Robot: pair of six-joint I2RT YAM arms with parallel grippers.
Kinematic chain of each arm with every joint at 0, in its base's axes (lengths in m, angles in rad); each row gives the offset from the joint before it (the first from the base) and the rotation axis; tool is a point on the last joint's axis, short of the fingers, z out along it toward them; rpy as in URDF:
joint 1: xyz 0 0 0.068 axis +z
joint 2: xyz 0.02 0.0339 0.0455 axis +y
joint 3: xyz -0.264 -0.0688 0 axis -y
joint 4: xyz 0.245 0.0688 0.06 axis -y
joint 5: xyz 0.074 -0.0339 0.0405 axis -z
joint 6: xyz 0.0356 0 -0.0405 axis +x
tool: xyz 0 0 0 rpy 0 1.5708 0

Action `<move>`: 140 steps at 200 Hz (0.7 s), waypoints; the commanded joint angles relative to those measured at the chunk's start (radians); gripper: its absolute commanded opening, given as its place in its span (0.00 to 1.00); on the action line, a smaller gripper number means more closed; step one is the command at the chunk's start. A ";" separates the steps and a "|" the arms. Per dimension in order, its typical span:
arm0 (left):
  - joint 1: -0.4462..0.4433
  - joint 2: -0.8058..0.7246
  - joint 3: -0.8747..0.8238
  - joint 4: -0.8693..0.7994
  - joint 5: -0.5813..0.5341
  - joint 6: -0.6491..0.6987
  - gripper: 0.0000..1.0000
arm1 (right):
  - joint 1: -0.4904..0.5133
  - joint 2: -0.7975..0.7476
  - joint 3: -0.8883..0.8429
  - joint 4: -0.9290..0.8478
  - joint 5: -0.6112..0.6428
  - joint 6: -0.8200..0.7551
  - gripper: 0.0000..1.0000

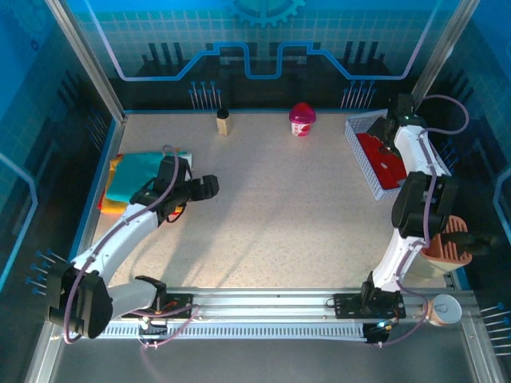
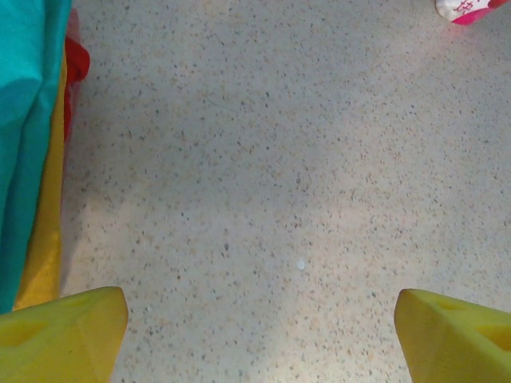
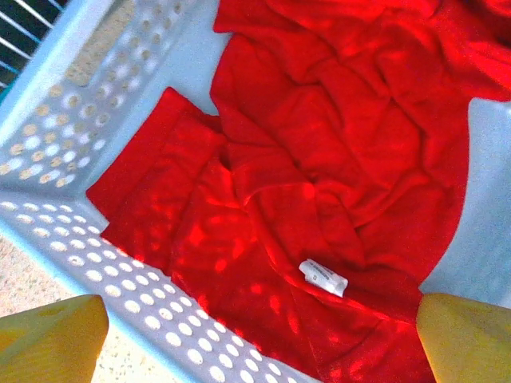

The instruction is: Fold and stack the t-shirts

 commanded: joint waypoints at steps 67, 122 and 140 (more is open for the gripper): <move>-0.041 -0.043 -0.047 -0.038 0.032 -0.065 0.88 | -0.028 0.211 0.178 -0.242 0.056 0.064 0.98; -0.056 -0.040 -0.039 -0.037 0.031 -0.071 0.88 | -0.042 0.334 0.257 -0.295 0.015 0.035 0.92; -0.060 -0.041 -0.040 -0.037 0.032 -0.073 0.88 | -0.043 0.367 0.288 -0.318 0.004 0.020 0.87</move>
